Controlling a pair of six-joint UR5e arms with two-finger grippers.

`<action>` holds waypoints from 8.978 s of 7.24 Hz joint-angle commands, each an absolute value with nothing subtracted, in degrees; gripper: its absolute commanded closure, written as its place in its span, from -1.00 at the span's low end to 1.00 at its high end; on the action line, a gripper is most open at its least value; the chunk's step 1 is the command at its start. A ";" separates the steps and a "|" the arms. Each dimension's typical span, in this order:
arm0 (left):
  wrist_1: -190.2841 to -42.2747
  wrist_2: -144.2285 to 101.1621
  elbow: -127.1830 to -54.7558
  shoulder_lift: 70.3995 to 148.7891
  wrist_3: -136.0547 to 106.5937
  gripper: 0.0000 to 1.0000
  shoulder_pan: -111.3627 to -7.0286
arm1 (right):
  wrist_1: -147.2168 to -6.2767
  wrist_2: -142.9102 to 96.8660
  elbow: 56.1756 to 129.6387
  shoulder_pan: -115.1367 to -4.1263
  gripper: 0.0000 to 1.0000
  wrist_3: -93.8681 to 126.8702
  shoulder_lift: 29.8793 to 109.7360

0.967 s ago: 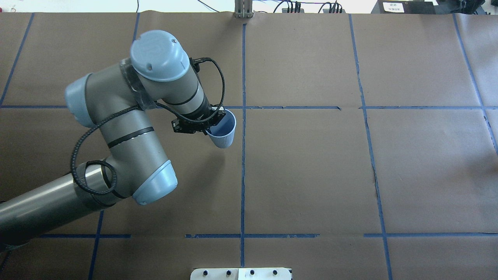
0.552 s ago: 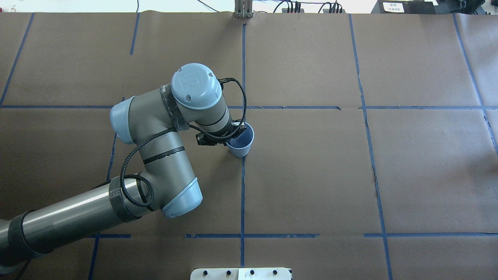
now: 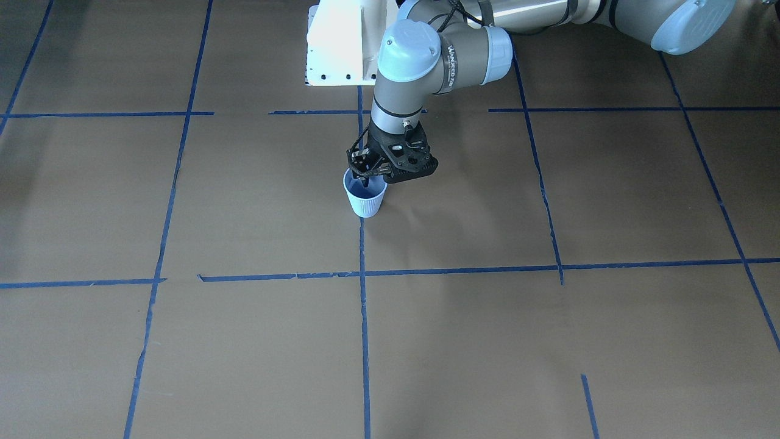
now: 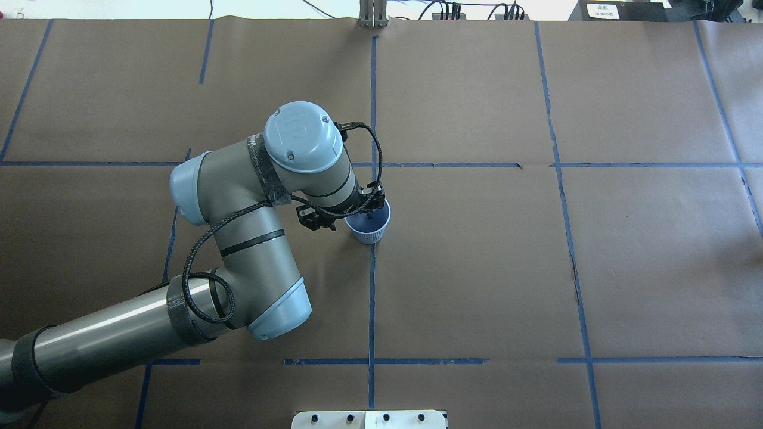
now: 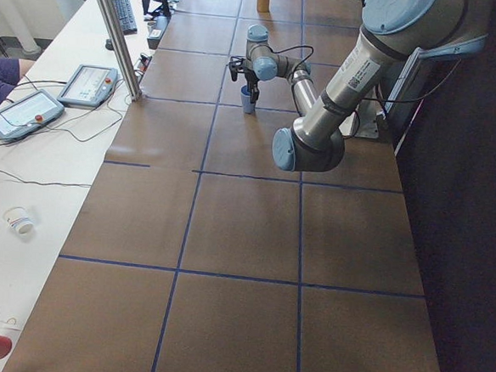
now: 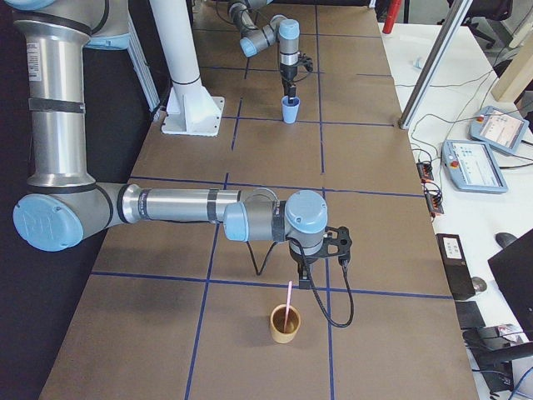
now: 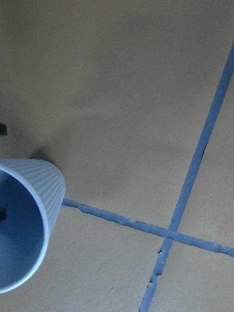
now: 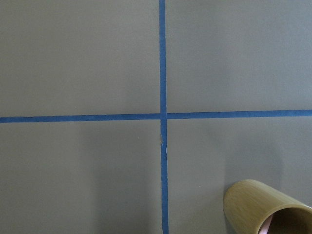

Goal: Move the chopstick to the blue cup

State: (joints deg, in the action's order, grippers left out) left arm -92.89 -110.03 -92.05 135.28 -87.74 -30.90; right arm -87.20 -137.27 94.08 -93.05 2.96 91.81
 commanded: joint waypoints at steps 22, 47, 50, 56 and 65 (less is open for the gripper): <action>-74.79 -118.12 -119.35 123.13 -78.22 -1.00 -43.15 | -87.19 -137.99 88.15 -94.22 -0.98 41.09 92.29; -74.71 -118.12 -126.39 117.33 -74.00 -1.00 -46.41 | -80.07 -140.89 84.29 -94.83 -0.27 63.37 94.22; -74.71 -118.12 -126.65 117.33 -74.00 -1.00 -46.41 | -79.98 -140.89 84.55 -94.83 0.56 63.02 94.22; -74.71 -118.12 -127.18 117.51 -74.00 -1.00 -46.32 | -79.98 -141.15 87.01 -94.92 0.97 62.84 95.01; -74.71 -118.21 -127.79 117.60 -74.09 -1.00 -46.32 | -97.75 -141.07 104.01 -102.65 1.00 63.37 97.12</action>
State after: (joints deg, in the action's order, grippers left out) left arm -74.71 -118.15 -127.74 117.67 -74.09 -46.34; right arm -90.45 -141.29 98.24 -101.99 63.41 97.07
